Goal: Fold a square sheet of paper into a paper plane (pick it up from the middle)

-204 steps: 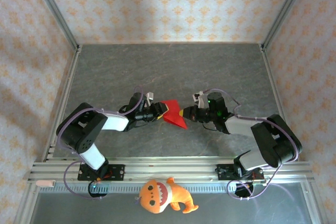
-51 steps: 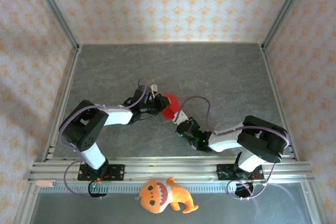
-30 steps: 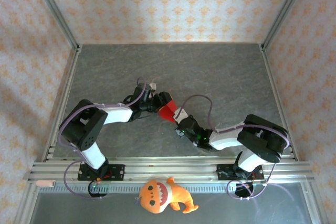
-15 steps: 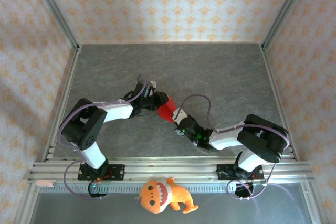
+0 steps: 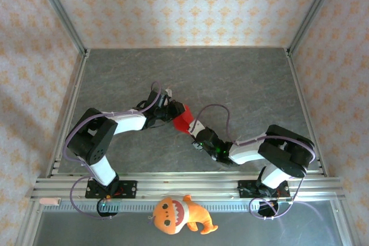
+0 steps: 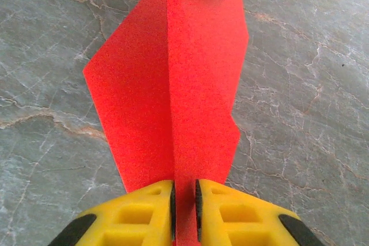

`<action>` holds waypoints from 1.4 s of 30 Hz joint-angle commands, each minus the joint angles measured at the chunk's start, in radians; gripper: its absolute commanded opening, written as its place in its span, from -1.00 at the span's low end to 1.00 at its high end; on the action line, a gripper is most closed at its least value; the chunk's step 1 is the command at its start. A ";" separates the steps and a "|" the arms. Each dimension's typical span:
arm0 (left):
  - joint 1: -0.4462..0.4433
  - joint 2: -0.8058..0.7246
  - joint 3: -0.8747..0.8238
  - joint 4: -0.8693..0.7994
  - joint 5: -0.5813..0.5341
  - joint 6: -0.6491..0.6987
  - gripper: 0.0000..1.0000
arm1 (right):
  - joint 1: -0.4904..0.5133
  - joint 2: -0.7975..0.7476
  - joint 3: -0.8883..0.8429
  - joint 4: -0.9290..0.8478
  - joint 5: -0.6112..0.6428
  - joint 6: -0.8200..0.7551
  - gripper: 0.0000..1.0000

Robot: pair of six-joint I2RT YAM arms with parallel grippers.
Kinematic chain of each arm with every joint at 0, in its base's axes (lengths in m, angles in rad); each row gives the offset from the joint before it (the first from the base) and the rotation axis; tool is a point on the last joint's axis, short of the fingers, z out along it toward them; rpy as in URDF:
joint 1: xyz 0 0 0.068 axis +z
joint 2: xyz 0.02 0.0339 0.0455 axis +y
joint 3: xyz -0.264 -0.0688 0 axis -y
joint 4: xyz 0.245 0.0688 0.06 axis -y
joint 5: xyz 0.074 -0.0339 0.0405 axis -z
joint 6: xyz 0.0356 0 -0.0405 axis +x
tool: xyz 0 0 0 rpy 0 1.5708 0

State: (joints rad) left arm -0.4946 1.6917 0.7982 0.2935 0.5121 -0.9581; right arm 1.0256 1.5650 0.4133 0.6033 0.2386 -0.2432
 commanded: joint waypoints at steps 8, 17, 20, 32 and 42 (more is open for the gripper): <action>0.010 0.020 0.021 -0.013 0.003 0.023 -0.60 | -0.005 0.004 0.013 0.014 0.014 0.000 -0.91; 0.020 -0.021 0.009 -0.024 -0.039 0.022 -0.32 | -0.062 -0.023 0.012 -0.002 -0.171 0.110 -1.00; 0.034 -0.068 -0.011 -0.042 -0.080 0.022 0.10 | -0.123 -0.036 0.007 0.004 -0.347 0.189 -1.00; 0.059 -0.232 -0.085 -0.107 -0.188 0.025 0.40 | -0.271 0.022 0.050 -0.013 -0.652 0.329 -1.00; 0.060 -0.233 -0.095 -0.091 -0.164 0.028 0.40 | -0.353 0.101 0.125 -0.053 -0.848 0.464 -1.00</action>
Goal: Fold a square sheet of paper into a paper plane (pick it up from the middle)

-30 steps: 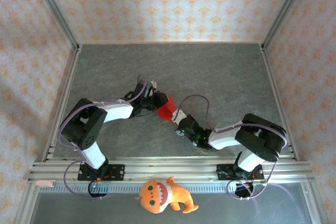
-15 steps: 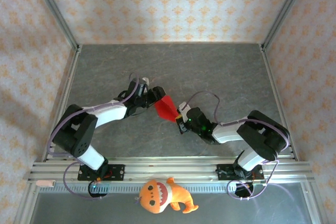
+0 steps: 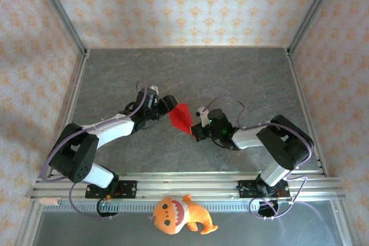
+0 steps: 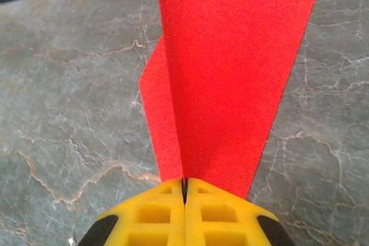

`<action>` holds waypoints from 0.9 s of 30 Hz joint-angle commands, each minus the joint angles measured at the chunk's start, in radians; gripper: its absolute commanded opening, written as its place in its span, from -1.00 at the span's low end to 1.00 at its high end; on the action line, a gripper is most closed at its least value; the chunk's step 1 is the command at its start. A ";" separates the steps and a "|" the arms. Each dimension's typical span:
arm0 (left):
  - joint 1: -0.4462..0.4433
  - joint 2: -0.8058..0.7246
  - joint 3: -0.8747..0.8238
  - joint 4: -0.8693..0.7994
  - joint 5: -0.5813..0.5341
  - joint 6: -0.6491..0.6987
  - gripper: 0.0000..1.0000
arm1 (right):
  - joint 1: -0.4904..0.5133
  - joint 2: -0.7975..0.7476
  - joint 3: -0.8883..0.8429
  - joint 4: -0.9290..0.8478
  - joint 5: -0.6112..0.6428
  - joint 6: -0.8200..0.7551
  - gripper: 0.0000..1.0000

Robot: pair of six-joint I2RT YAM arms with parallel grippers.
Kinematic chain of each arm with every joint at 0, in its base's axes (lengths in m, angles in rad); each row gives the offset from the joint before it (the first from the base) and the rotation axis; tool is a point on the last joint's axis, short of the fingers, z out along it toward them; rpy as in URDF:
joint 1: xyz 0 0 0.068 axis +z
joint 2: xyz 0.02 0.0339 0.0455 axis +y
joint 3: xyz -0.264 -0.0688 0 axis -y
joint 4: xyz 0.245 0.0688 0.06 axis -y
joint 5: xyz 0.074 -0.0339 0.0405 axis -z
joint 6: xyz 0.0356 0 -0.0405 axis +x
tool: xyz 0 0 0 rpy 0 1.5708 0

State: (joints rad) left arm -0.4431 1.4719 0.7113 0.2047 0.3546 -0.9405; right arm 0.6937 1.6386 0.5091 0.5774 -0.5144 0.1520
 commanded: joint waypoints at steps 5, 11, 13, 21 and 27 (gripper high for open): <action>0.010 -0.010 -0.019 0.009 -0.005 0.011 0.40 | -0.033 0.032 0.039 -0.038 -0.099 0.083 -1.00; 0.009 0.057 -0.008 0.055 0.051 -0.023 0.41 | -0.027 -0.035 0.007 -0.037 0.020 0.044 -0.96; 0.010 0.082 -0.010 0.084 0.066 -0.045 0.41 | -0.012 -0.051 0.006 -0.054 0.070 0.013 -0.95; 0.002 0.156 0.009 0.157 0.125 -0.080 0.43 | 0.074 -0.077 0.006 -0.107 0.248 -0.068 -0.91; 0.001 0.184 0.012 0.164 0.122 -0.090 0.43 | 0.113 -0.099 0.005 -0.114 0.312 -0.121 -0.88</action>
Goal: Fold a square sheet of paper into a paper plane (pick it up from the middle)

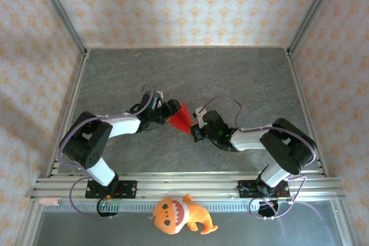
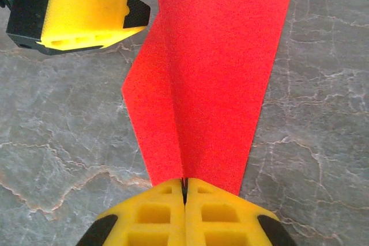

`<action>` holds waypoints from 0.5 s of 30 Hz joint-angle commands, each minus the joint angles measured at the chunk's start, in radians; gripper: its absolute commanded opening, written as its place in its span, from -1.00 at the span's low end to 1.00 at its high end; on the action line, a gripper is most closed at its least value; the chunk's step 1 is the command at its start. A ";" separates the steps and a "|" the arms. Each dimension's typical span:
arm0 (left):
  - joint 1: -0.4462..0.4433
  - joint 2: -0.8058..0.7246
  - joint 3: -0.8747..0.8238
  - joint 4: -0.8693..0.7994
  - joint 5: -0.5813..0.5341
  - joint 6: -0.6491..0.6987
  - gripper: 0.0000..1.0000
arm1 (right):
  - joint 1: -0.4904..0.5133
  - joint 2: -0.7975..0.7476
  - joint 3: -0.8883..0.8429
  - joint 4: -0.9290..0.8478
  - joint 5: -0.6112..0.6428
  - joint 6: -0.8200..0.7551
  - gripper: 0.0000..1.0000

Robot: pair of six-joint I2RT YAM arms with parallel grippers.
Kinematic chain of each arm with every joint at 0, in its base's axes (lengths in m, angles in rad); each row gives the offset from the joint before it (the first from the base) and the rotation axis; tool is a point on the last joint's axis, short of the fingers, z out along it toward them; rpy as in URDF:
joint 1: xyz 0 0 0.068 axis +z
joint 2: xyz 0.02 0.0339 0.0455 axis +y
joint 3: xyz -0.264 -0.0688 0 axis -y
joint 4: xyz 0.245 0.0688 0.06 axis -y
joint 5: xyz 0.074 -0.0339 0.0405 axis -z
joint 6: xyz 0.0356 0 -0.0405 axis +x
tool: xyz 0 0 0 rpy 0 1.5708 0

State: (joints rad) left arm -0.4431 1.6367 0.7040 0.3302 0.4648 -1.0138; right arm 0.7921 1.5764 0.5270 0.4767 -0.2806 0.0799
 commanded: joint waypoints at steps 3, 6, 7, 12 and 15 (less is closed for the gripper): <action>-0.003 0.033 0.025 0.053 0.024 -0.026 0.43 | 0.030 -0.043 -0.013 -0.022 0.101 -0.075 -0.86; -0.003 0.043 0.036 0.050 0.024 -0.032 0.41 | 0.046 -0.049 -0.013 -0.027 0.123 -0.097 -0.85; -0.005 0.048 0.040 0.047 0.026 -0.032 0.38 | 0.053 -0.052 -0.013 -0.030 0.134 -0.105 -0.85; -0.006 0.059 0.057 0.033 0.035 -0.026 0.28 | 0.101 -0.044 -0.007 -0.054 0.204 -0.162 -0.81; -0.009 0.058 0.055 0.032 0.037 -0.026 0.28 | 0.119 -0.034 -0.003 -0.064 0.231 -0.177 -0.82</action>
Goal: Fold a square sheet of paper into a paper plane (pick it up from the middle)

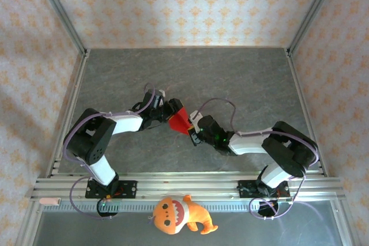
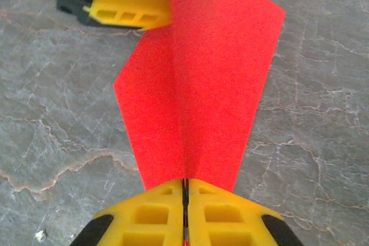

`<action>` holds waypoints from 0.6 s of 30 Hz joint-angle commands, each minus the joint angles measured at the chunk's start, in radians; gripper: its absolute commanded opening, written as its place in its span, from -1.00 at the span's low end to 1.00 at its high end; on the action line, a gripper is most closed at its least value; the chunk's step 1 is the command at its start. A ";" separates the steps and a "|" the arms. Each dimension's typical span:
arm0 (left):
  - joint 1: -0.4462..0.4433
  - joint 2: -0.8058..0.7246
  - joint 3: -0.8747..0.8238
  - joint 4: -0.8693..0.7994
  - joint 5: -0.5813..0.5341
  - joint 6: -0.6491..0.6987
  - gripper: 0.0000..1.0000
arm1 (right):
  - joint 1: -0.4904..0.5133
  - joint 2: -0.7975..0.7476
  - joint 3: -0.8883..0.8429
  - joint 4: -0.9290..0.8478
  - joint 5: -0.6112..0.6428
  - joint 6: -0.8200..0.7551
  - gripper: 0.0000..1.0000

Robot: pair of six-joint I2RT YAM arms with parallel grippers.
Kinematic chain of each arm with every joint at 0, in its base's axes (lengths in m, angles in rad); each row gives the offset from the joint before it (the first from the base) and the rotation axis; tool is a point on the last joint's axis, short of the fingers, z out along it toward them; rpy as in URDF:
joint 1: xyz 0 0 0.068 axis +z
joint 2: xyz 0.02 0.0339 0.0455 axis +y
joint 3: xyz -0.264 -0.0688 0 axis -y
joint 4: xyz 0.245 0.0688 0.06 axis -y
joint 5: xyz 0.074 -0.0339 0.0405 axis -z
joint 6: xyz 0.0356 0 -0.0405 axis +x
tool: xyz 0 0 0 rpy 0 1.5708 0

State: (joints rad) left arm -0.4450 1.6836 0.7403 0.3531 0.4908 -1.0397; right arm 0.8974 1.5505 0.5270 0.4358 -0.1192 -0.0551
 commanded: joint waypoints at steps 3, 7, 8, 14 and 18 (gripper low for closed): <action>-0.008 -0.003 0.013 0.012 0.006 -0.002 0.31 | 0.015 -0.002 0.002 -0.031 0.084 -0.042 -0.82; -0.008 -0.011 0.007 0.004 0.001 0.005 0.13 | 0.016 -0.007 -0.004 -0.020 0.077 -0.050 -0.82; -0.007 -0.007 0.007 0.003 0.004 0.005 0.02 | 0.017 -0.007 -0.004 -0.018 0.076 -0.055 -0.81; -0.008 -0.016 -0.004 0.001 0.007 0.000 -0.51 | 0.029 -0.020 -0.016 0.007 0.113 -0.095 -0.65; -0.010 -0.028 -0.009 -0.001 0.008 -0.002 -0.65 | 0.041 -0.017 -0.027 0.025 0.165 -0.135 -0.55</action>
State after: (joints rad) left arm -0.4450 1.6836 0.7395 0.3519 0.4911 -1.0466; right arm 0.9279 1.5505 0.5220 0.4343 -0.0250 -0.1452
